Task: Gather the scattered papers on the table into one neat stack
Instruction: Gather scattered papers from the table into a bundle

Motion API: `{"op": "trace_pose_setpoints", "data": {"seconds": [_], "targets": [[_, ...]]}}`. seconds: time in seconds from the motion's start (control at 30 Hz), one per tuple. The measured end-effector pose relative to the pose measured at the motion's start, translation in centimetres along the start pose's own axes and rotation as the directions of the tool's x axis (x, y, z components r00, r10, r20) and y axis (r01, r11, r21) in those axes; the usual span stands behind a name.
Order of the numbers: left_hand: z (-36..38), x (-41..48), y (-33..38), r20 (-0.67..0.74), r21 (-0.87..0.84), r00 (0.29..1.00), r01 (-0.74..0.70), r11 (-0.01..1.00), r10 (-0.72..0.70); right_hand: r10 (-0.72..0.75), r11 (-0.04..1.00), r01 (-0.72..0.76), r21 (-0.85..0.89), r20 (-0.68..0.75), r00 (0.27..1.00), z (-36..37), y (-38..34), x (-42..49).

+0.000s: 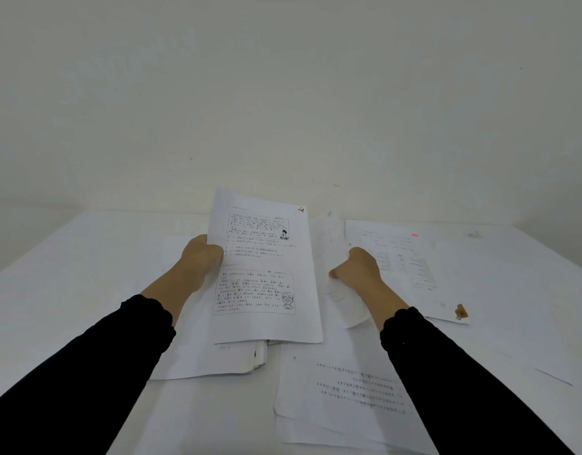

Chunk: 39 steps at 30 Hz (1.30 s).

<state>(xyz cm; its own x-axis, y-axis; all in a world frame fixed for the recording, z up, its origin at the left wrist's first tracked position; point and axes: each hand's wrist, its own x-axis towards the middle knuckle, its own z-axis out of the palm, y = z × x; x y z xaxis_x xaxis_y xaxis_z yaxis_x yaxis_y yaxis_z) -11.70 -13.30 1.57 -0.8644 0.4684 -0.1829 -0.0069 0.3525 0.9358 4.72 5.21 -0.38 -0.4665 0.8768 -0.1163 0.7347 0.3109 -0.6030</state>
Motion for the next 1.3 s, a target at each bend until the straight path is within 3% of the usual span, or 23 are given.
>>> {"op": "trace_pose_setpoints", "data": {"seconds": [0.13, 0.27, 0.37, 0.47, 0.63, 0.9, 1.13, 1.3], "targets": [[0.0, 0.0, 0.1, -0.015, -0.003, 1.0, 0.006, 1.0, -0.006, -0.081, 0.989, 0.104, 0.106, -0.205, 0.975, -2.1, 0.0, 0.1], [0.0, -0.1, 0.3, -0.041, -0.046, 0.999, 0.011, 0.999, -0.013, -0.086, 0.961, 0.192, 0.199, -0.445, 0.891, -5.0, -0.6, -0.8], [0.0, -0.4, 0.5, -0.047, -0.069, 0.999, 0.007, 0.998, -0.01, -0.049, 0.893, 0.262, 0.367, -0.499, 0.865, -7.0, -1.1, -1.6], [0.1, -0.7, 1.0, -0.038, -0.097, 0.999, -0.007, 0.995, 0.003, -0.062, 0.786, 0.343, 0.515, -0.486, 0.872, -8.5, -1.3, -2.2], [-0.2, -1.1, 1.5, -0.065, -0.044, 0.998, -0.017, 0.999, 0.014, -0.072, 0.653, 0.441, 0.615, -0.53, 0.845, -9.5, -1.4, -2.9], [-1.3, -1.4, 1.2, -0.101, 0.06, 0.995, 0.034, 0.998, -0.027, 0.044, 0.483, 0.407, 0.775, -0.486, 0.873, -10.0, -1.5, -2.6], [-1.6, -2.3, 1.9, -0.018, -0.084, 1.0, 0.019, 0.996, -0.02, 0.0, 0.455, 0.341, 0.823, -0.383, 0.924, -9.2, -1.4, -3.1], [-0.9, -3.2, 3.0, 0.067, -0.322, 0.997, -0.021, 0.947, 0.045, -0.125, 0.539, 0.281, 0.794, -0.254, 0.959, -8.2, -1.6, -4.0]]}}
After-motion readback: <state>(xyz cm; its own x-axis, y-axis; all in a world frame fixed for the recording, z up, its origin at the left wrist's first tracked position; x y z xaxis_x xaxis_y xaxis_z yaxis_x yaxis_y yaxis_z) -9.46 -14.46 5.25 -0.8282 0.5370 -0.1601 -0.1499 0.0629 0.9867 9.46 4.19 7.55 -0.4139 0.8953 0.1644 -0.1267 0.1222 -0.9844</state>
